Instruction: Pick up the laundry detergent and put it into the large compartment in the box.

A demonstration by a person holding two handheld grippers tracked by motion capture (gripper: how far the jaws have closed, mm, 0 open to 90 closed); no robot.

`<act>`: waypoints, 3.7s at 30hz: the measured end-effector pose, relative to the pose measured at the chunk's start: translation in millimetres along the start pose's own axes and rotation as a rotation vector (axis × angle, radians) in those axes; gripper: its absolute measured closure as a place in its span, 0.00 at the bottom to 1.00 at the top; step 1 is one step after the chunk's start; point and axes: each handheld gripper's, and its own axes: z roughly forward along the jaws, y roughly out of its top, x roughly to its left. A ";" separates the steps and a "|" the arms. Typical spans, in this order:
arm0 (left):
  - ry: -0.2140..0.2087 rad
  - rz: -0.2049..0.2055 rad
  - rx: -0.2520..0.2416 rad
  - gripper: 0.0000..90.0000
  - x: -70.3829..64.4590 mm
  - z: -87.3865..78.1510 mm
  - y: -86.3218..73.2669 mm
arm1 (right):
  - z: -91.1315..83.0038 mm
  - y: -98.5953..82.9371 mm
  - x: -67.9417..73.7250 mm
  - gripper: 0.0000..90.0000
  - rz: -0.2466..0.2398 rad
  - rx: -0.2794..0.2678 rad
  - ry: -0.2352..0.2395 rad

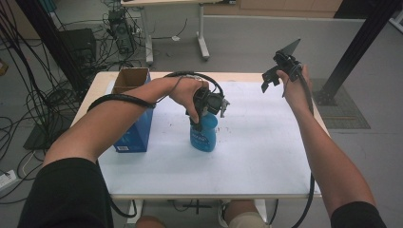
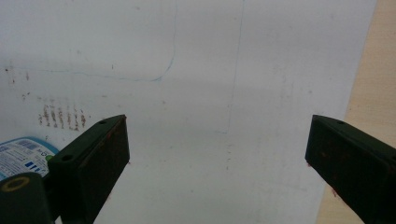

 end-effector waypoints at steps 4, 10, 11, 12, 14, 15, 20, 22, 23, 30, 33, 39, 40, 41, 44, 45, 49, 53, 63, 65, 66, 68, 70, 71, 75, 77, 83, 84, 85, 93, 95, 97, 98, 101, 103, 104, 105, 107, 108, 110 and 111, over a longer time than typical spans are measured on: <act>0.000 -0.032 -0.004 0.42 -2.2 -4.2 0.3 | -0.6 -1.1 1.0 0.07 -0.005 -0.004 0.001; 0.012 -0.135 0.003 0.42 -5.7 -26.2 4.3 | -0.8 -2.1 3.3 0.07 -0.011 -0.003 0.003; 0.013 -0.149 0.002 0.42 -6.3 -31.7 4.7 | -1.3 -2.8 3.8 0.07 -0.013 -0.004 0.004; 0.016 -0.172 -0.004 0.42 -7.7 -37.6 4.4 | -1.6 -3.8 4.3 0.07 -0.016 -0.008 0.004; 0.019 -0.218 0.003 0.42 -9.0 -50.5 6.0 | -2.2 -4.4 5.3 0.07 -0.018 -0.006 0.008; 0.023 -0.239 -0.001 0.42 -10.0 -57.5 5.4 | -2.4 -4.9 5.8 0.07 -0.022 -0.007 0.006; 0.068 -0.385 -0.002 0.42 -19.8 -103.7 4.5 | -5.4 -8.9 7.4 0.07 -0.030 -0.007 0.015; 0.073 -0.415 0.002 0.42 -20.4 -112.1 4.2 | -6.5 -10.1 7.5 0.07 -0.032 -0.008 0.018; 0.081 -0.448 0.003 0.42 -21.6 -120.7 3.2 | -7.8 -11.3 7.3 0.07 -0.031 -0.010 0.023; 0.150 -0.731 -0.022 0.42 -31.8 -188.0 -16.0 | -15.7 -20.1 5.2 0.07 -0.038 -0.018 0.037; 0.175 -0.807 -0.025 0.42 -36.0 -207.3 -22.0 | -18.5 -22.0 5.1 0.07 -0.043 -0.018 0.046; 0.199 -1.022 -0.039 0.42 -38.4 -249.6 -48.3 | -26.5 -24.5 9.9 0.07 -0.067 -0.024 0.052; 0.206 -1.079 -0.054 0.42 -40.1 -257.1 -57.0 | -26.5 -24.5 9.9 0.07 -0.067 -0.024 0.052; 0.212 -1.114 -0.061 0.42 -41.5 -261.4 -61.9 | -27.9 -24.6 10.6 0.07 -0.066 -0.023 0.054; 0.246 -1.221 -0.071 0.42 -46.6 -277.7 -78.9 | -31.0 -25.9 11.2 0.07 -0.067 -0.028 0.057; 0.256 -1.254 -0.072 0.42 -48.2 -282.3 -84.6 | -31.8 -25.8 10.9 0.07 -0.070 -0.026 0.058; 0.278 -1.400 -0.061 0.42 -52.7 -298.6 -108.9 | -35.0 -26.0 9.1 0.07 -0.073 -0.025 0.071; 0.289 -1.521 -0.058 0.42 -57.8 -305.8 -129.6 | -35.6 -24.6 6.5 0.07 -0.073 -0.018 0.082; 0.286 -1.778 -0.089 0.42 -78.2 -312.9 -180.6 | -30.7 -20.9 8.8 0.07 -0.077 0.008 0.084; 0.295 -1.804 -0.093 0.42 -83.6 -313.0 -187.6 | -31.4 -21.5 7.8 0.07 -0.075 0.004 0.085; 0.297 -1.811 -0.090 0.42 -84.5 -312.6 -189.1 | -31.7 -21.5 7.3 0.07 -0.074 0.004 0.083; 0.293 -1.829 -0.080 0.42 -85.7 -311.2 -193.3 | -31.7 -21.3 6.7 0.07 -0.070 0.006 0.081; 0.291 -1.845 -0.069 0.42 -86.2 -308.5 -196.8 | -31.5 -21.3 6.0 0.07 -0.069 0.006 0.079; 0.289 -1.851 -0.064 0.42 -85.9 -307.0 -197.8 | -31.4 -21.4 6.0 0.07 -0.068 0.006 0.079; 0.282 -1.863 -0.054 0.42 -85.5 -301.9 -201.7 | -31.2 -21.3 7.5 0.07 -0.070 0.009 0.078; 0.277 -1.869 -0.063 0.42 -86.5 -299.6 -204.6 | -30.8 -21.0 8.3 0.07 -0.070 0.010 0.078; 0.262 -1.880 -0.072 0.42 -86.4 -291.3 -210.9 | -29.1 -20.1 10.4 0.07 -0.072 0.015 0.077; 0.259 -1.883 -0.071 0.42 -86.0 -289.3 -212.2 | -29.0 -20.4 10.7 0.07 -0.072 0.014 0.076; 0.257 -1.884 -0.069 0.42 -85.7 -287.4 -213.1 | -29.0 -20.5 11.1 0.07 -0.071 0.014 0.075; 0.235 -1.901 -0.071 0.42 -86.3 -271.9 -222.2 | -28.4 -20.2 12.1 0.07 -0.074 0.018 0.072; 0.234 -1.901 -0.069 0.42 -85.9 -268.1 -223.2 | -28.2 -20.3 12.3 0.07 -0.074 0.018 0.071; 0.234 -1.902 -0.070 0.42 -86.0 -264.6 -224.2 | -27.5 -20.9 12.6 0.07 -0.073 0.016 0.071; 0.230 -1.902 -0.069 0.42 -85.4 -262.7 -224.6 | -27.2 -20.9 12.6 0.07 -0.074 0.018 0.072; 0.222 -1.898 -0.069 0.42 -84.2 -255.7 -226.6 | -25.9 -21.1 12.9 0.07 -0.071 0.021 0.071; 0.213 -1.899 -0.069 0.42 -82.8 -250.5 -227.8 | -25.1 -21.5 12.8 0.07 -0.071 0.022 0.071; 0.207 -1.901 -0.068 0.42 -81.9 -247.9 -228.4 | -25.1 -21.8 12.6 0.07 -0.072 0.021 0.071; 0.202 -1.898 -0.065 0.42 -80.8 -244.5 -229.0 | -25.2 -22.0 12.5 0.07 -0.070 0.021 0.071; 0.199 -1.896 -0.065 0.42 -80.0 -239.7 -229.7 | -25.7 -22.5 12.1 0.07 -0.068 0.020 0.071; 0.196 -1.897 -0.064 0.42 -79.4 -236.9 -230.2 | -25.9 -22.7 11.9 0.07 -0.068 0.019 0.071; 0.187 -1.900 -0.065 0.42 -78.5 -231.4 -231.5 | -26.1 -22.9 12.1 0.07 -0.068 0.018 0.071; 0.183 -1.898 -0.063 0.42 -77.7 -228.6 -232.0 | -25.9 -23.0 12.3 0.07 -0.068 0.018 0.072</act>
